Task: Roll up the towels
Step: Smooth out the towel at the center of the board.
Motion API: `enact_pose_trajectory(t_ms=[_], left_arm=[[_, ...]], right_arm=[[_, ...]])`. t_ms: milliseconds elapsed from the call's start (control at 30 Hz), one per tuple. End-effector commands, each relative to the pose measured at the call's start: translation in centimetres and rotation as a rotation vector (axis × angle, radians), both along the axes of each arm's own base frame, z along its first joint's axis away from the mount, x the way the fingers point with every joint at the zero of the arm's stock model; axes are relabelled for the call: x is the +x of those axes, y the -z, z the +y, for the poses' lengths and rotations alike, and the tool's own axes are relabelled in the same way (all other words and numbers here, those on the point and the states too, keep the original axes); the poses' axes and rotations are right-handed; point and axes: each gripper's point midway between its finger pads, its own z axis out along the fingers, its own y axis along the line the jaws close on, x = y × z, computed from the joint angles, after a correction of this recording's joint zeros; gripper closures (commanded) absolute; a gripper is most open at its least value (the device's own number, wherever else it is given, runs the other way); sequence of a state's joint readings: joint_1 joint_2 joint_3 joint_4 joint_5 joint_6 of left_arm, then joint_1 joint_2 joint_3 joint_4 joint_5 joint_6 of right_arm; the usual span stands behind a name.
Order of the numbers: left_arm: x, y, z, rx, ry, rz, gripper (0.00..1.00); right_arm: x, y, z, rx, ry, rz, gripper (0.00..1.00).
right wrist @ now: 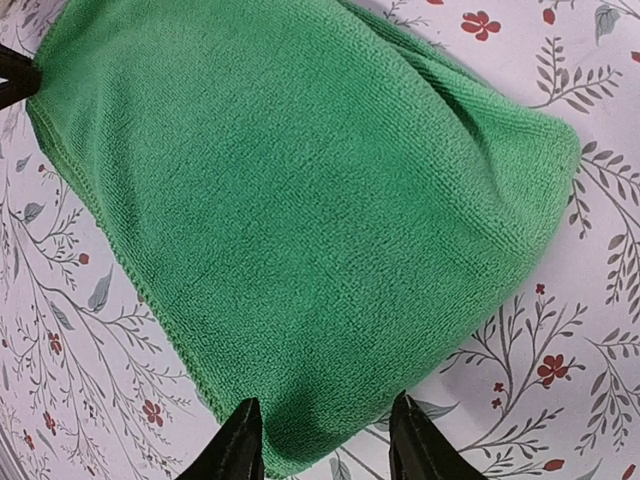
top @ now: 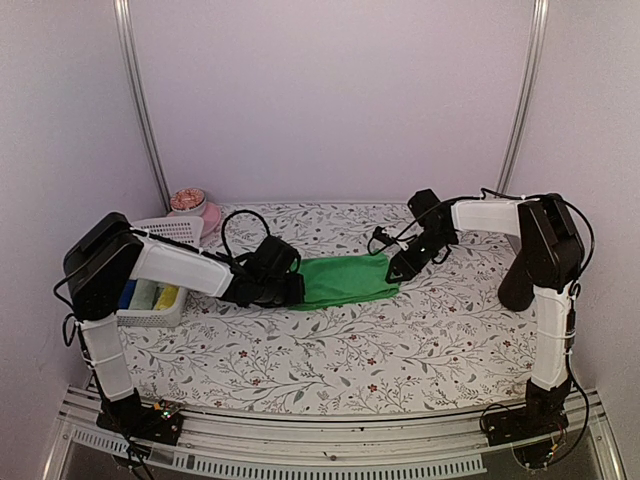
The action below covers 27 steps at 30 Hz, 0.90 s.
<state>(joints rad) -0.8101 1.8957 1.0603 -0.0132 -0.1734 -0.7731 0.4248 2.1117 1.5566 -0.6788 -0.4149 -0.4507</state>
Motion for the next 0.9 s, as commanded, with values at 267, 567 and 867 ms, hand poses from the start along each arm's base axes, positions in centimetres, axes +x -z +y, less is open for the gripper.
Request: enact_pose_trajectory(t_ms=[267, 567, 867], left_arm=[[-0.6, 0.8, 1.2, 0.071, -0.027, 0.004, 0.93], [-1.2, -1.4, 0.5, 0.004, 0.013, -0.036, 0.74], [1.4, -5.9, 2.0, 0.043, -0.012, -0.152, 0.5]], right_arm=[[-0.8, -0.8, 1.5, 0.029, -0.062, -0.037, 0.57], [0.1, -2.9, 1.9, 0.025, -0.041, -0.153, 0.6], [-0.5, -4.0, 2.7, 0.062, -0.061, -0.157, 0.6]])
